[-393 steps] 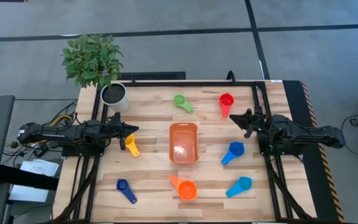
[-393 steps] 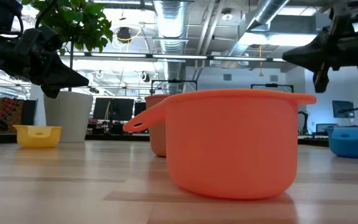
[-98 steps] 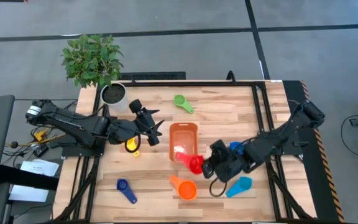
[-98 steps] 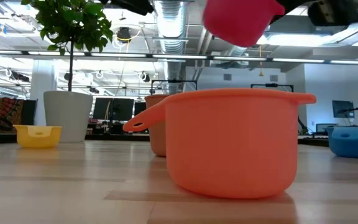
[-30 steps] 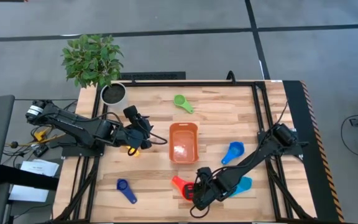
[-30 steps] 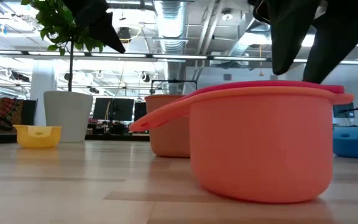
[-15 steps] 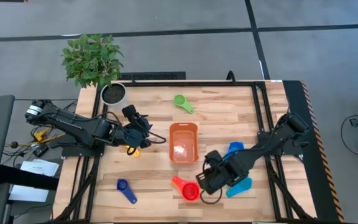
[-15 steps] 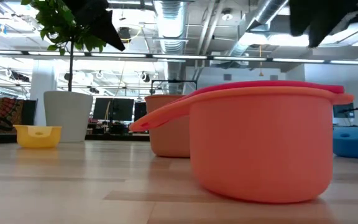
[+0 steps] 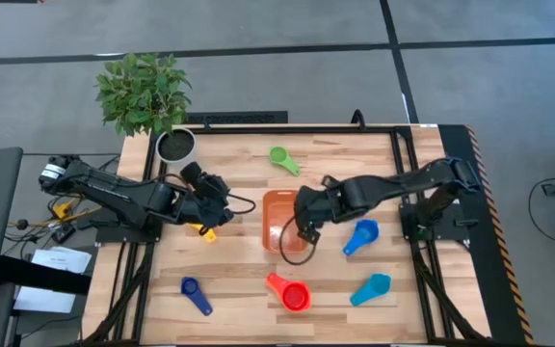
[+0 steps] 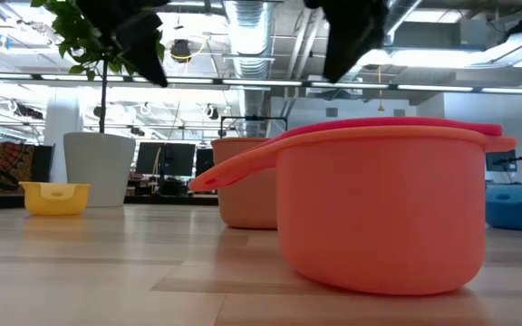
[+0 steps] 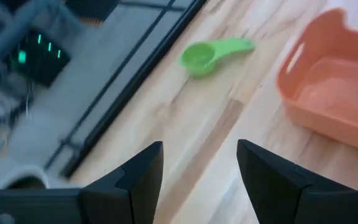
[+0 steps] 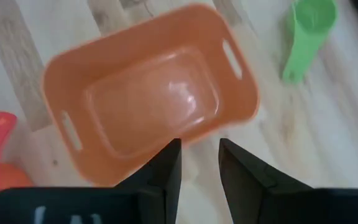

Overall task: Nest measuring cups in basket
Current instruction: Stack the blue measuring cup on top of the red measuring cup

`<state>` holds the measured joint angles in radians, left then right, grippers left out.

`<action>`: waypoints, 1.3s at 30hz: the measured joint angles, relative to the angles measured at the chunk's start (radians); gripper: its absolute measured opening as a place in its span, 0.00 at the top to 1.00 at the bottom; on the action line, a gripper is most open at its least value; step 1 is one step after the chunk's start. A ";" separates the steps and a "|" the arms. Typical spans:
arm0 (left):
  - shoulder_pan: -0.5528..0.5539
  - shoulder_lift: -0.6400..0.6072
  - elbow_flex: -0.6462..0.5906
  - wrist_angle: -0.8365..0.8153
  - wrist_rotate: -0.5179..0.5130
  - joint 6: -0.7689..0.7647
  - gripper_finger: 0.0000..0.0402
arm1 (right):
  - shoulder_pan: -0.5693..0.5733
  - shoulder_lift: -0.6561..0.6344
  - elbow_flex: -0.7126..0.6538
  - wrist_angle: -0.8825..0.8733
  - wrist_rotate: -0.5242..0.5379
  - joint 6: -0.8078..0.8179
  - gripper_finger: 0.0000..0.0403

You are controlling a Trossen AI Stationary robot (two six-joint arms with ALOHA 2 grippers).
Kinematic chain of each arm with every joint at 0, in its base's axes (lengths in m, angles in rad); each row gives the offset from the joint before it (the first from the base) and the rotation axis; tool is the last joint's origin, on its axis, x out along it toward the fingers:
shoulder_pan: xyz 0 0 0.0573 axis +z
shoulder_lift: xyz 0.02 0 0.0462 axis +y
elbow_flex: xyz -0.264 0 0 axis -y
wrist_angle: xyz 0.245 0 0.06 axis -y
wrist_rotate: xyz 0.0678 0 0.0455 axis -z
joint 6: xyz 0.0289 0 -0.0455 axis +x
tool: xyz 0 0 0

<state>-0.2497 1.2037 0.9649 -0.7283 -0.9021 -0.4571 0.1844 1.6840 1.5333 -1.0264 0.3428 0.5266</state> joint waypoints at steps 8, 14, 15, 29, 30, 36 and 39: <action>-0.121 0.000 0.000 -0.397 0.009 -0.594 0.51 | -0.065 0.032 -0.027 0.095 -0.002 -0.220 0.72; -0.222 0.000 -0.052 -0.563 0.037 -0.977 0.51 | -0.095 -0.017 -0.185 0.141 -0.026 -0.214 0.76; -0.239 0.000 -0.069 -0.556 0.051 -1.010 0.51 | -0.096 -0.032 -0.223 0.151 -0.043 -0.212 0.76; -0.315 0.024 -0.154 -0.312 -0.006 -1.079 0.51 | 0.004 -0.432 -0.583 -0.058 -0.129 0.122 0.78; -0.310 0.025 -0.154 -0.283 -0.022 -1.041 0.51 | 0.010 -0.450 -0.599 -0.067 -0.129 0.080 0.78; -0.277 0.028 -0.154 -0.103 -0.023 -0.830 0.51 | -0.007 -0.493 -0.703 -0.051 -0.178 -0.148 0.78; -0.277 0.027 -0.154 -0.037 -0.017 -0.765 0.51 | -0.010 -0.468 -0.712 -0.053 -0.192 -0.202 0.77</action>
<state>-0.5262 1.2312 0.8108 -0.7650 -0.9188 -1.2224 0.1746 1.2163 0.8217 -1.0794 0.1510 0.3249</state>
